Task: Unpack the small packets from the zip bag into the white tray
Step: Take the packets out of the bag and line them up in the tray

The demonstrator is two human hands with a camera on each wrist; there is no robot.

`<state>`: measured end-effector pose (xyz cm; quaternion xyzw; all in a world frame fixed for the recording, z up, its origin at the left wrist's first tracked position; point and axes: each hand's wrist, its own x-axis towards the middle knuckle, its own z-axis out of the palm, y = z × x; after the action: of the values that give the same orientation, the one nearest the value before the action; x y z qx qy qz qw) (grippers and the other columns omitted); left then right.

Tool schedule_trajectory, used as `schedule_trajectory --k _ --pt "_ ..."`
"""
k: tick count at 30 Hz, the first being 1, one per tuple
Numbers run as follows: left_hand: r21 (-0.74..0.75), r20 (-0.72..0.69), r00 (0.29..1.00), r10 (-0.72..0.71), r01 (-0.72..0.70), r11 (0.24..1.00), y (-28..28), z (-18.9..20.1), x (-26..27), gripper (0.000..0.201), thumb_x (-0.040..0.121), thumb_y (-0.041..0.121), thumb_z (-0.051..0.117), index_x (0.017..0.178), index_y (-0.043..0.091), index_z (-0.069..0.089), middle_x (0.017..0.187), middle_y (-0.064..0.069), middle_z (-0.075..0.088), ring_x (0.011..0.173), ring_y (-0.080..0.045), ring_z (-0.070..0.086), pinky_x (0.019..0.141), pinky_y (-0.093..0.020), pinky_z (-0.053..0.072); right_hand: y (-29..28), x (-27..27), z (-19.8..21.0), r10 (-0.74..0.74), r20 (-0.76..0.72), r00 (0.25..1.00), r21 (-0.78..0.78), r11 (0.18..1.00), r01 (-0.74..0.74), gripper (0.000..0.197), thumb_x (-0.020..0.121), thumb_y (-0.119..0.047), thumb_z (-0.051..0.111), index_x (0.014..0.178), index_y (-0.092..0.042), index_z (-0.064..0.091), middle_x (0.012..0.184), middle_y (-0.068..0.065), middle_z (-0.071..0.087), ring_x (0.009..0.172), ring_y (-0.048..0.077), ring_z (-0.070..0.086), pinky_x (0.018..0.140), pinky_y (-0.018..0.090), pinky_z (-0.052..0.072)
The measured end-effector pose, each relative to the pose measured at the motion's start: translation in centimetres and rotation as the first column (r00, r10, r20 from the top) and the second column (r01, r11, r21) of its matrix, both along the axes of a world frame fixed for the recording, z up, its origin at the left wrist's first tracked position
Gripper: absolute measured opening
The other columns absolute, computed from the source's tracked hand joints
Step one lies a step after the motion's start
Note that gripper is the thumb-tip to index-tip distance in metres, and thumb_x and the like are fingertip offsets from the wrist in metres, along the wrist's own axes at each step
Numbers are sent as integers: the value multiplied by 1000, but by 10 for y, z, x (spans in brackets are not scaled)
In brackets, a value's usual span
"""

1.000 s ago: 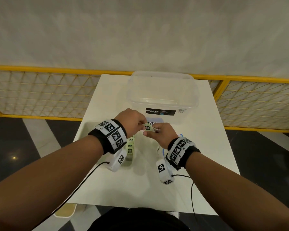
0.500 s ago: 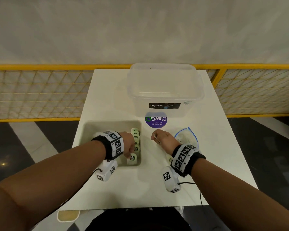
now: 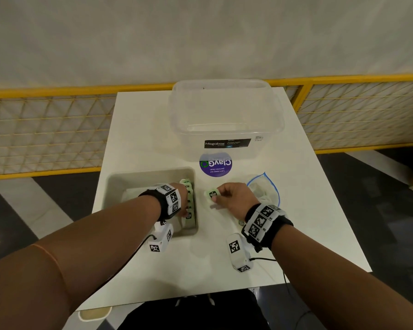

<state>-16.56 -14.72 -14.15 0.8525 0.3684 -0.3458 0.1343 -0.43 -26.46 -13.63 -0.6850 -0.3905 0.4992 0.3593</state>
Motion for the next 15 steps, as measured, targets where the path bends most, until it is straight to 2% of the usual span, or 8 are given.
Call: schedule_trajectory --k 1,2,4,5,7,9,12,15 --pt "2 29 1000 -3 3 1000 2 7 1 37 78 54 68 71 19 63 66 4 56 69 -21 58 63 -26 48 0 -2 1 -27 -60 998 -4 1000 26 6 87 -7 69 83 -11 66 84 13 70 81 31 73 75 39 60" --pt "-18 59 998 25 -24 1000 3 15 0 34 78 53 69 73 19 64 73 3 62 73 -22 60 69 -29 50 0 -4 1 -45 -89 995 -6 999 44 3 88 -6 67 87 -8 65 83 11 68 78 32 73 70 38 60" --pt "-67 166 981 101 -92 994 11 28 -3 36 73 44 78 95 18 68 94 2 68 85 -20 61 80 -30 50 3 -6 1 -63 -92 994 3 998 64 5 90 -7 65 93 -3 64 83 10 66 72 31 72 61 35 58" --pt "-110 222 963 153 -131 985 14 40 -4 40 69 39 82 100 20 66 97 4 68 88 -18 61 83 -29 49 4 -7 1 -64 -89 994 12 998 65 7 90 -7 65 94 -2 64 84 10 66 71 30 72 59 34 58" --pt "-217 375 900 224 -149 965 16 57 -8 36 67 33 84 96 25 65 91 9 71 86 -12 63 83 -29 49 9 -8 2 -63 -86 994 23 998 66 7 89 -7 66 95 -3 65 84 9 67 72 28 72 61 33 58" --pt "-265 507 824 254 -132 955 12 66 -10 28 71 34 81 94 28 67 86 11 71 81 -6 62 79 -23 47 12 -9 3 -51 -80 995 29 998 53 7 88 -8 68 94 -5 65 82 6 68 74 26 73 66 37 58" --pt "-153 614 762 206 -142 978 5 70 -9 16 81 31 74 95 26 71 84 11 67 73 -1 56 68 -13 38 19 -15 7 -7 -64 998 50 999 10 7 87 -8 69 92 -4 65 78 6 69 73 26 72 68 37 58" --pt "-65 627 761 167 -163 985 2 71 -10 10 83 27 70 93 26 72 82 11 67 73 -3 57 69 -17 41 23 -19 9 27 -25 999 49 998 -26 7 86 -8 70 82 -9 65 73 9 71 67 25 68 64 34 56"
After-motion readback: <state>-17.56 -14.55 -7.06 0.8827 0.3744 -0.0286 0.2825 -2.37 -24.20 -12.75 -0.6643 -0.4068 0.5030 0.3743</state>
